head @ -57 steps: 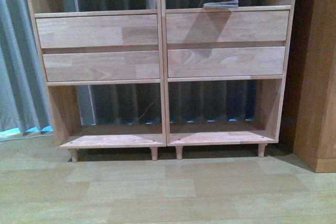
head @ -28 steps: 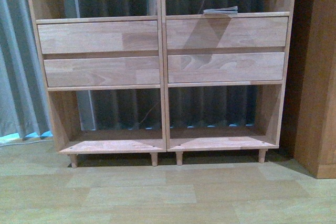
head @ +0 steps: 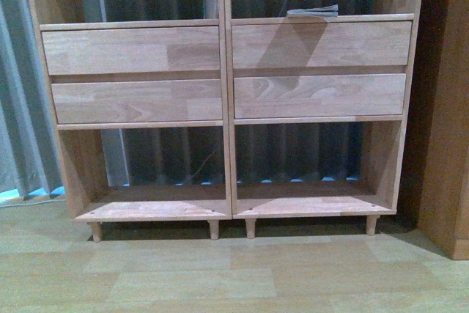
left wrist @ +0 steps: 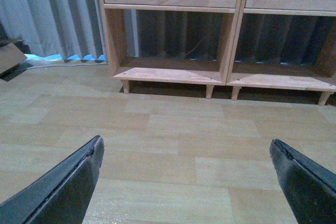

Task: Organize books on shelf

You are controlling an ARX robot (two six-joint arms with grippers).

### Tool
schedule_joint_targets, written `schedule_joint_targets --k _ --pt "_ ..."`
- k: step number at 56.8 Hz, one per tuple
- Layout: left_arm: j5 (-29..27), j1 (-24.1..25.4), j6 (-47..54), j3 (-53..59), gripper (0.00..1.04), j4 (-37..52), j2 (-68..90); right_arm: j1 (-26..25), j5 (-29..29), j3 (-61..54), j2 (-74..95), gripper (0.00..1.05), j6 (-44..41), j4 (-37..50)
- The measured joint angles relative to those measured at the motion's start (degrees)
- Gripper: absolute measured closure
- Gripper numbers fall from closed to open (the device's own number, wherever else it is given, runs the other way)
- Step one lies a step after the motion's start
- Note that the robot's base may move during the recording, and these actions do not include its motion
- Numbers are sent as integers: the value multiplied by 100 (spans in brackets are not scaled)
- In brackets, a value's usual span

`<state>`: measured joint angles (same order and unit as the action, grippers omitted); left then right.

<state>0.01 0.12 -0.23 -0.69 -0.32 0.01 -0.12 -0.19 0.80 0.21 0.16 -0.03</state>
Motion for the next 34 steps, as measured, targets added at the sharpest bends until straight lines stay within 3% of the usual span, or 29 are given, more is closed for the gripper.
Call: schedule_joint_targets --k 34 --pt "0 0 0 0 7 0 0 0 4 0 0 7 0 0"
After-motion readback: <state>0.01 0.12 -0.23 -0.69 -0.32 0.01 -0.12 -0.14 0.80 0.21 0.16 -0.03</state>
